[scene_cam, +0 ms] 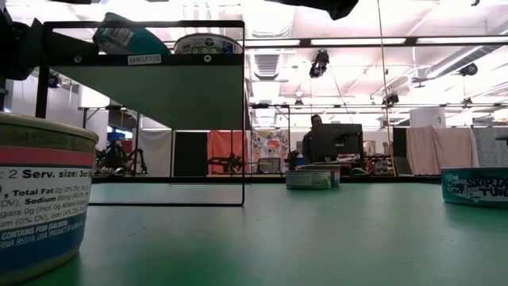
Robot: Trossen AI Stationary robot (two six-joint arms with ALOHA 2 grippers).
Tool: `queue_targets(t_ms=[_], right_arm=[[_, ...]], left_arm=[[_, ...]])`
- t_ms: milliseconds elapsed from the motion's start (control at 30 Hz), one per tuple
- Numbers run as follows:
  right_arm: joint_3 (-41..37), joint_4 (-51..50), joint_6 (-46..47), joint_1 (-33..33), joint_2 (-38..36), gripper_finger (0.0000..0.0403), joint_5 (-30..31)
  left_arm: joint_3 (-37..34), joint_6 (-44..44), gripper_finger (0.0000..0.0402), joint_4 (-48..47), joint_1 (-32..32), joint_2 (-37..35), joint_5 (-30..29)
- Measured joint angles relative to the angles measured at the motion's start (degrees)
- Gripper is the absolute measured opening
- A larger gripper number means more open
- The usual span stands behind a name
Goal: Stack canned seafood by type on shelf
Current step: Put the green and blue tuna can on the shelf
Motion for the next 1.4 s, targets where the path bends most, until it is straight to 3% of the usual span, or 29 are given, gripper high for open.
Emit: queue_targets(t_ms=[433, 1400], right_arm=[[-0.1, -0.1, -0.1, 0.0, 0.0, 0.0329, 0.1], [-0.1, -0.1, -0.8, -0.9, 0.0, 0.0329, 0.2]], left_arm=[[0.0, -8.5, 0.0327, 0.0, 0.4, -1.4, -3.6], [0.0, -8.4, 0.0327, 1.2, 0.4, -0.7, -2.7]])
